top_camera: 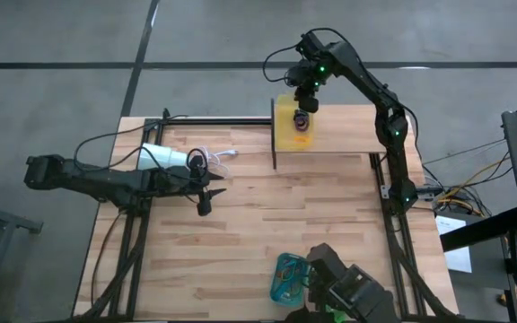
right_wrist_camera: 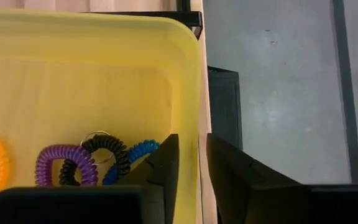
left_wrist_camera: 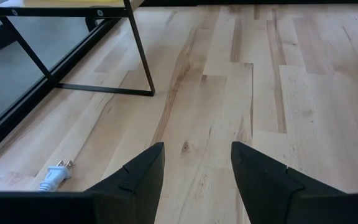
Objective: Pick & Place Office Desk Supplies
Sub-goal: Put the green bin on the shelf
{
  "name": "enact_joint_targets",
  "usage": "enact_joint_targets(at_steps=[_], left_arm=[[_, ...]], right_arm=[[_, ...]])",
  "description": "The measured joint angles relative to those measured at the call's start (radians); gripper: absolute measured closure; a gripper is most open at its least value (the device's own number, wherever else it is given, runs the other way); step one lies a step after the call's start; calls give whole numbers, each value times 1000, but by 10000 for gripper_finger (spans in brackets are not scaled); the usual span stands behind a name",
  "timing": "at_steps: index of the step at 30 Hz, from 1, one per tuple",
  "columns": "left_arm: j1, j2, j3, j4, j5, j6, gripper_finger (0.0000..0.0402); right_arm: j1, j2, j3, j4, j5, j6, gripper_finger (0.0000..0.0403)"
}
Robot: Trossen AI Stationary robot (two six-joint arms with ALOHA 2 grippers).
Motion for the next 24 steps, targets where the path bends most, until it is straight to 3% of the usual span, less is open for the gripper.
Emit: enact_joint_targets(at_steps=[7,24], left_arm=[[0,0,0,0,0,0,212],[0,0,0,0,0,0,212]], right_arm=[[1,-11,9,8,124,6,307],[37,-118,20,-29,42,192,285]])
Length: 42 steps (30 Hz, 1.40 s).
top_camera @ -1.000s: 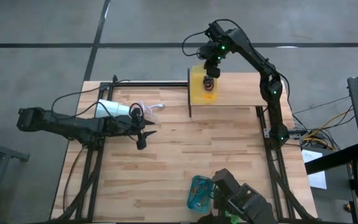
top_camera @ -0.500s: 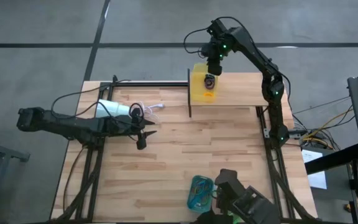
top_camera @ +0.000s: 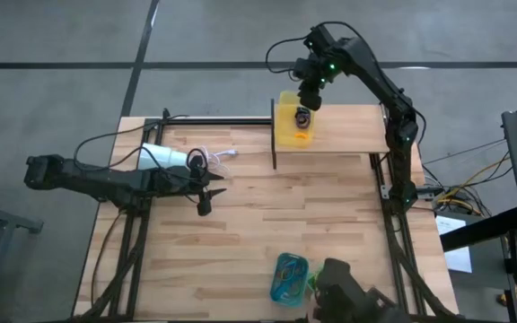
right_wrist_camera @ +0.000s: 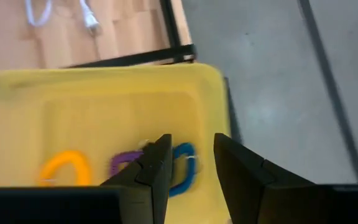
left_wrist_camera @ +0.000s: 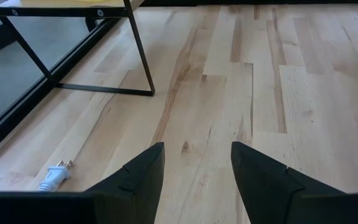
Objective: Pick & Place Office Desk Supplies
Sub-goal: Put the green bin on the shelf
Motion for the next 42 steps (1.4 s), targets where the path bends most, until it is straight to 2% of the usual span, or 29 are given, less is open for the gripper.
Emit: enact_joint_targets(at_steps=[8,18,20,25,30,34,42], left_arm=[[0,0,0,0,0,0,212],[0,0,0,0,0,0,212],[0,0,0,0,0,0,212],[0,0,0,0,0,0,212],[0,0,0,0,0,0,212],[0,0,0,0,0,0,212],[0,0,0,0,0,0,212]], right_arm=[[86,-79,-1,-108,7,121,285],[286,-153,-2,-166,19,298,289],[345,-160,-4,-186,58,339,290],[521,-160,-18,-199,233,487,294],[706,-159,-45,-198,288,662,288],[842,-160,-78,-199,330,749,282],[1094,-159,-210,-120,549,842,279]])
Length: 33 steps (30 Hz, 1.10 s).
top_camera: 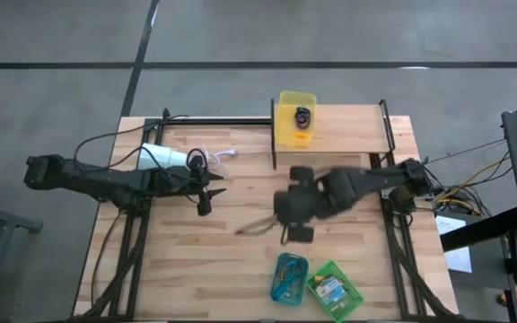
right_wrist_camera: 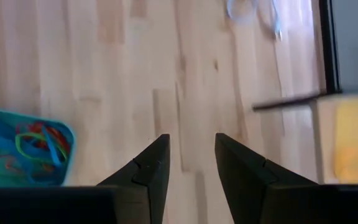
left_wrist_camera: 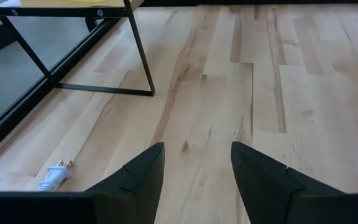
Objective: Pick & Place Office Desk Supplies
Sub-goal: Put the green bin on the shelf
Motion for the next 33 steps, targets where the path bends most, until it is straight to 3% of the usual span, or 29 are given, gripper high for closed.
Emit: enact_joint_targets(at_steps=[7,16,26,33], left_arm=[[0,0,0,0,0,0,212],[0,0,0,0,0,0,212],[0,0,0,0,0,0,212],[0,0,0,0,0,0,212]], right_arm=[[90,0,-138,280,136,-32,263],[59,0,-306,727,138,-262,250],[-34,0,-508,1196,-74,-359,263],[-38,-28,-630,1278,-57,-365,255]])
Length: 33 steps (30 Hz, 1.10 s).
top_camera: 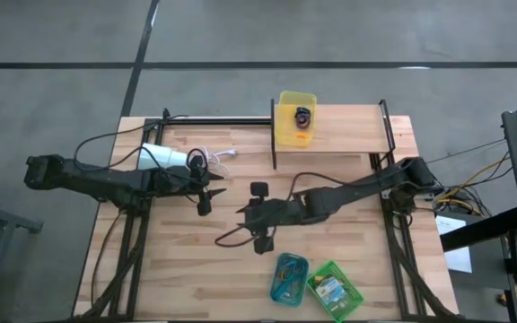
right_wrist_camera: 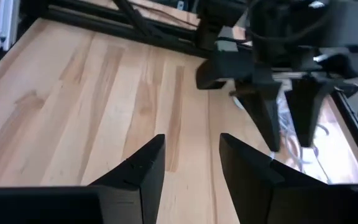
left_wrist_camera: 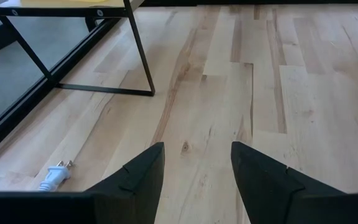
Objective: Pick & Place Office Desk Supplies
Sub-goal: Put the green bin on the shelf
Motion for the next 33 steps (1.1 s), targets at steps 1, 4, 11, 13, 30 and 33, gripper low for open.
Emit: enact_joint_targets(at_steps=[1,4,11,13,30,33], left_arm=[[0,0,0,0,0,0,212],[0,0,0,-1,0,0,212],[0,1,1,-17,0,0,212],[0,1,1,-20,0,0,212],[0,1,1,-29,0,0,212],[0,0,1,-29,0,0,212]], right_arm=[[3,-14,-25,12,10,12,253],[8,-76,-125,90,13,29,249],[52,-295,-418,274,13,105,251],[73,-357,-482,276,15,179,253],[368,-608,-602,-218,377,802,255],[406,-615,-602,-275,377,935,255]])
